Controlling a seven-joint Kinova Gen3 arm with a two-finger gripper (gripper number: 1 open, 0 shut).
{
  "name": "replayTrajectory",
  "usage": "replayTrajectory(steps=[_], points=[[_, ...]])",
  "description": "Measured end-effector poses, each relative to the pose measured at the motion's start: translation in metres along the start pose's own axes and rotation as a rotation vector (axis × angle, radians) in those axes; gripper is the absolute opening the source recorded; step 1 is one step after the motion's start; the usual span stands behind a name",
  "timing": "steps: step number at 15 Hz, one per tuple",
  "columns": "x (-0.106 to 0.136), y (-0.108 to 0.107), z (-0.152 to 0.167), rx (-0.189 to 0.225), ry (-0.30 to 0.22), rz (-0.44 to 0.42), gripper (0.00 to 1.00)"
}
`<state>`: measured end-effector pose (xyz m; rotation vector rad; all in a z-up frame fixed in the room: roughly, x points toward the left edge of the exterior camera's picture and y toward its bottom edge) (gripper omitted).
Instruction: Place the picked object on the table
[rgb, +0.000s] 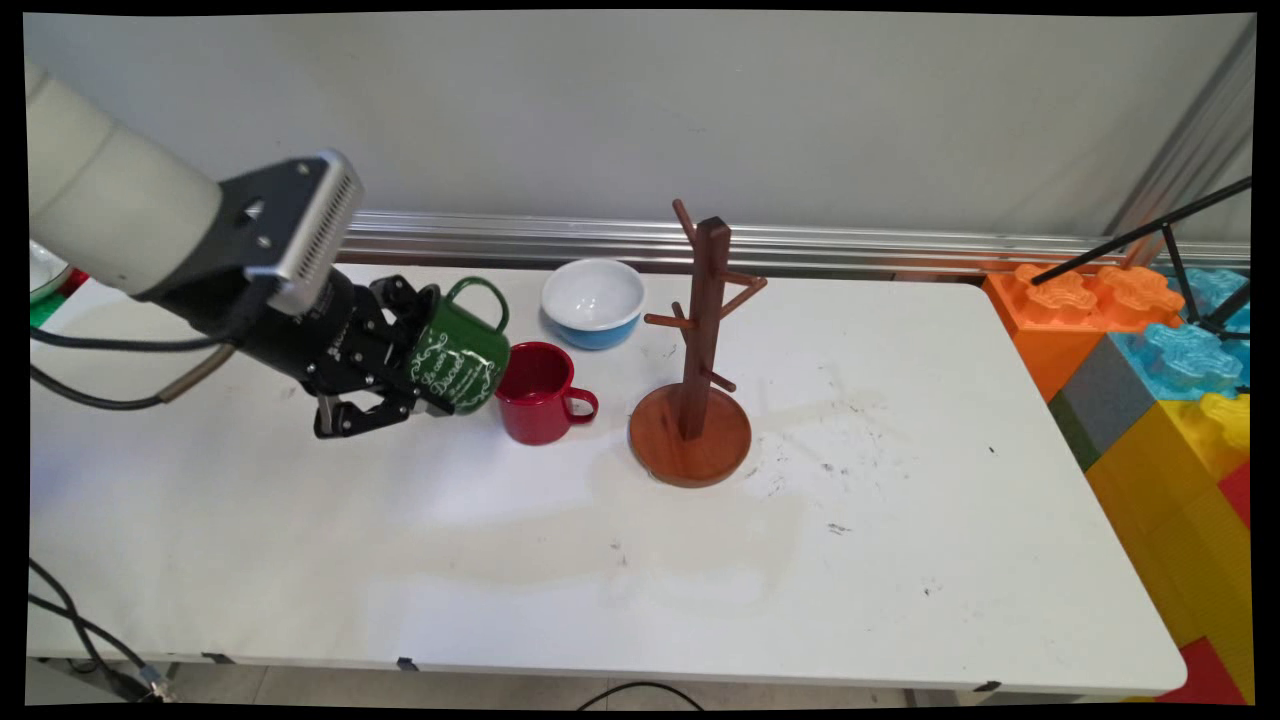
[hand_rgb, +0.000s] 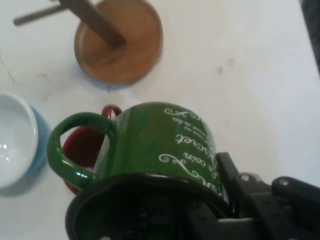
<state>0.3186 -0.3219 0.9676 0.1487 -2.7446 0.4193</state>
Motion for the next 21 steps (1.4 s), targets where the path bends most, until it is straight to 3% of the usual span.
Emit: replayTrajectory(steps=[10, 21], points=[[0.002, -0.002, 0.055, -0.065, -0.165, 0.099, 0.00], [0.013, 0.010, 0.129, -0.115, -0.244, 0.198, 0.00]])
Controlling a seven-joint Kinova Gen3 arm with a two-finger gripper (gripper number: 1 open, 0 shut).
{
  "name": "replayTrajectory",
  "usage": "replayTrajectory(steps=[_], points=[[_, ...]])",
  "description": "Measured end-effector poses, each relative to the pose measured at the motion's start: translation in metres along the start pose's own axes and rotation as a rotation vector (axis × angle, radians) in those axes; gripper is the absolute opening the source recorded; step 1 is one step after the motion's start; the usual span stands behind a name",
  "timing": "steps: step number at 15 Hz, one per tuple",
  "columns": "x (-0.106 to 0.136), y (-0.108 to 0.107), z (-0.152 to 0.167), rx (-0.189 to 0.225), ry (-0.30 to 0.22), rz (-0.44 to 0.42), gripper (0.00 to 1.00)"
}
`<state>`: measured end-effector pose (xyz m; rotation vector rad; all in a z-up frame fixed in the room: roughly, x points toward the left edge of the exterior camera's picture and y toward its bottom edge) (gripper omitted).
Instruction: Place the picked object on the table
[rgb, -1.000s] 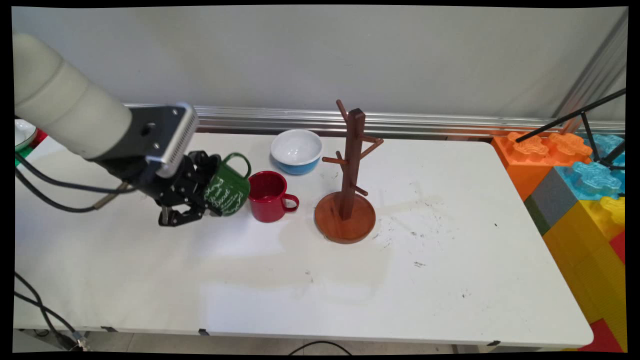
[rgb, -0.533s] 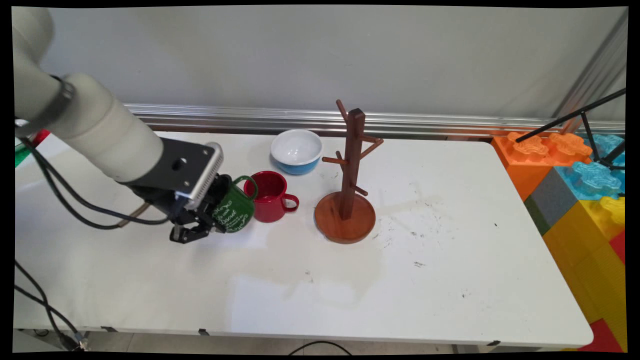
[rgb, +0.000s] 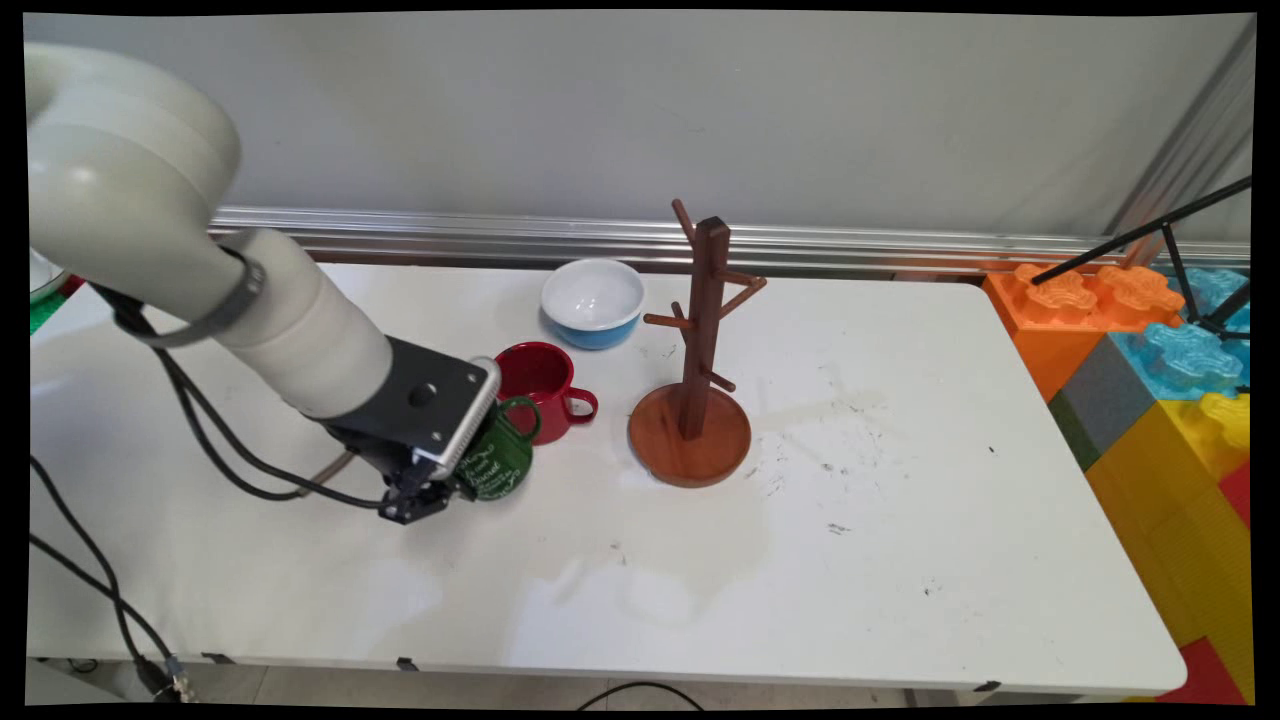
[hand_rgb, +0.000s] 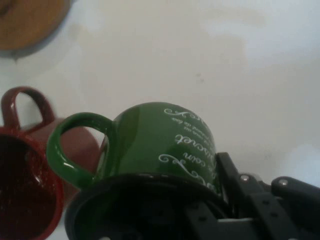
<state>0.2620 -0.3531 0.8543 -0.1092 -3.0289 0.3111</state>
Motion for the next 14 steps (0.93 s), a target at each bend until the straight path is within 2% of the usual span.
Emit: replayTrajectory(steps=[7, 14], points=[[0.016, -0.002, 0.030, 0.001, -0.015, 0.029, 0.00], [0.023, -0.004, 0.044, 0.006, -0.016, 0.049, 0.00]])
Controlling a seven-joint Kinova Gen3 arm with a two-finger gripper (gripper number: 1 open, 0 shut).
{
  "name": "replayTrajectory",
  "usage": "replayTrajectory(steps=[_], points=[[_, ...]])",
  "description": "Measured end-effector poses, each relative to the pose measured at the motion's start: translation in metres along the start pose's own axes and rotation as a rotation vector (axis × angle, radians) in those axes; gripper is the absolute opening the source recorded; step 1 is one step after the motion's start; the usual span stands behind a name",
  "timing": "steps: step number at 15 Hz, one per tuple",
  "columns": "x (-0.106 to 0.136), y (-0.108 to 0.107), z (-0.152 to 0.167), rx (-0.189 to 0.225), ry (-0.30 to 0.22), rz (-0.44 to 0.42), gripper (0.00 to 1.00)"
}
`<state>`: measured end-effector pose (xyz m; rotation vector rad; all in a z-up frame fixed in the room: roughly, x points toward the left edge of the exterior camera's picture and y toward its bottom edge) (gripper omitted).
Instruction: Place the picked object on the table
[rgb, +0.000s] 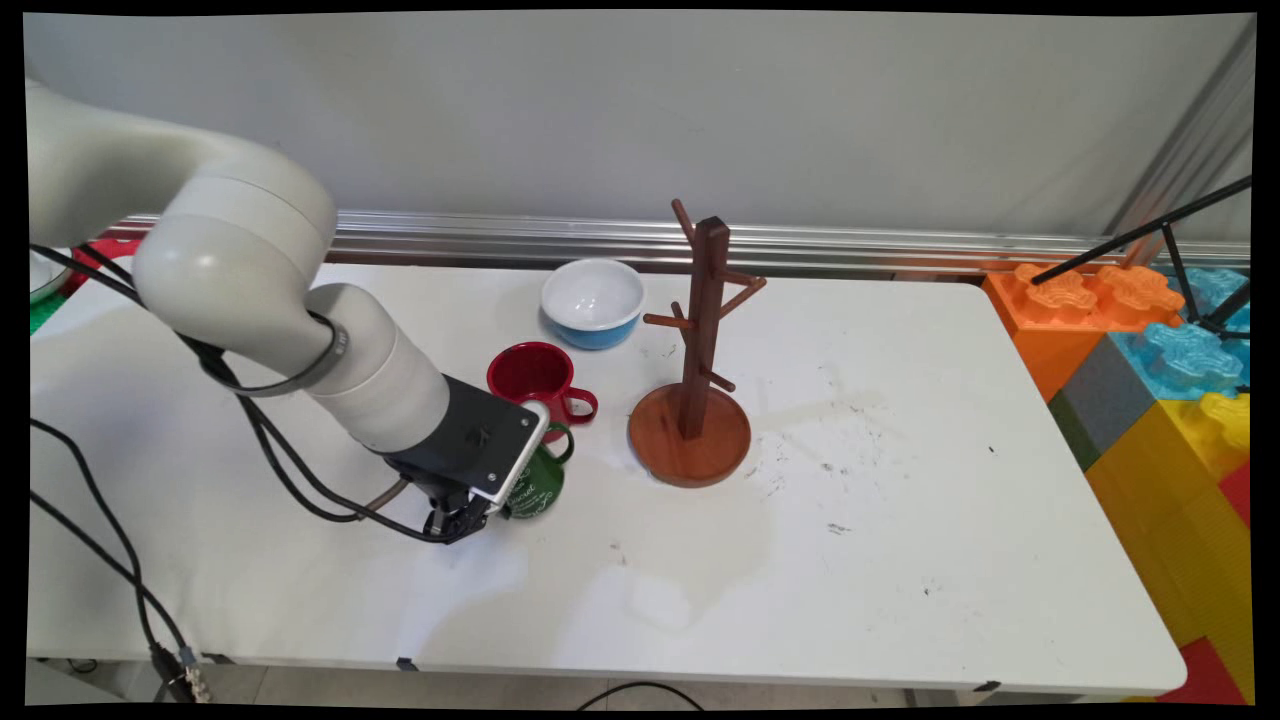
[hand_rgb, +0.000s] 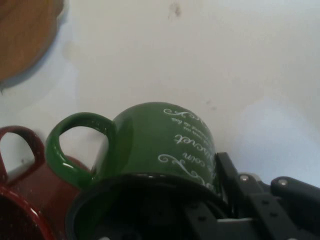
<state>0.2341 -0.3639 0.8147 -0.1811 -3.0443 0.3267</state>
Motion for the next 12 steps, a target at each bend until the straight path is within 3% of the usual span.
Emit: replayTrajectory(steps=[3, 4, 12], points=[[0.0016, -0.0009, 0.0040, 0.001, 0.003, 0.001, 0.00], [0.0018, -0.0010, 0.0046, 0.001, 0.004, 0.001, 1.00], [0.0076, 0.0007, 0.0089, -0.011, 0.048, -0.016, 1.00]])
